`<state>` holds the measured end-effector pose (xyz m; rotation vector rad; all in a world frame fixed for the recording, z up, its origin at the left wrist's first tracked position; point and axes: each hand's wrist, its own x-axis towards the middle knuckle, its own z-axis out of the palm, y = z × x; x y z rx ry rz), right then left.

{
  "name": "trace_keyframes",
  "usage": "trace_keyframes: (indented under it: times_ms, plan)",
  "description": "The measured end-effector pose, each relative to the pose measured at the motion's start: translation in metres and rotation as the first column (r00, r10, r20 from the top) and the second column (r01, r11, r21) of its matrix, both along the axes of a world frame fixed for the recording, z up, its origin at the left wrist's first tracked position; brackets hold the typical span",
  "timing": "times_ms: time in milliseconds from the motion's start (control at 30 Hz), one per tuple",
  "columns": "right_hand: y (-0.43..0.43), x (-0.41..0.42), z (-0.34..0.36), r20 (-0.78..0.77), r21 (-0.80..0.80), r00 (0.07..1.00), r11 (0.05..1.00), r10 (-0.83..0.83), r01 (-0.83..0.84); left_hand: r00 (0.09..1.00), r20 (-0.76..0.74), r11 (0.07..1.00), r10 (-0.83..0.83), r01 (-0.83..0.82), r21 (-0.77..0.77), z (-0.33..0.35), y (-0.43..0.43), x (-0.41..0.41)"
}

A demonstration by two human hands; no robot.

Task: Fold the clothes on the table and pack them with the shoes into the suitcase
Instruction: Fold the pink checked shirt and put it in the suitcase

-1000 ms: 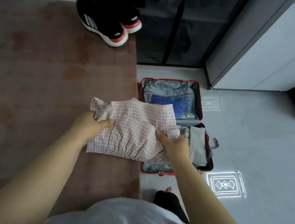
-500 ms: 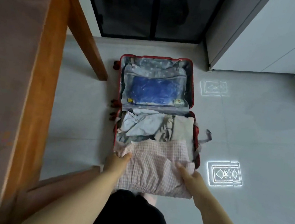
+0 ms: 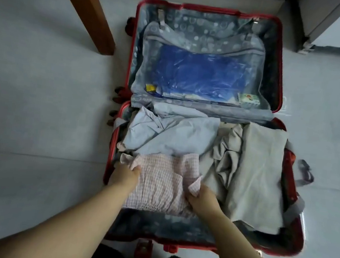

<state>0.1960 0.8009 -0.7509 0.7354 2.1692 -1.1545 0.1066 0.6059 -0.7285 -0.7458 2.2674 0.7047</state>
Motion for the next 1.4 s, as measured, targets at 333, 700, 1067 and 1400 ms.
trace_keyframes:
  times_ms: [333,700,1067,1400]
  plan:
    - [-0.03,0.024,-0.016,-0.298,0.333,0.954,0.939,0.02,0.085,0.395,-0.404,0.55,-0.825,0.728,-0.41,-0.03,0.013,0.039]
    - [-0.01,-0.017,-0.086,0.157,0.296,0.786,0.73,0.599,-0.616,0.514,0.207,0.535,-0.832,0.843,0.059,-0.086,-0.011,0.016]
    - [-0.034,-0.018,0.003,0.061,0.344,0.766,0.706,0.641,-0.619,0.559,0.124,0.553,-0.82,0.829,-0.084,-0.027,-0.004,0.019]
    - [-0.046,0.019,0.329,0.121,0.398,0.809,0.718,0.576,-0.571,0.618,0.038,0.606,-0.785,0.779,-0.159,0.296,-0.003,0.084]
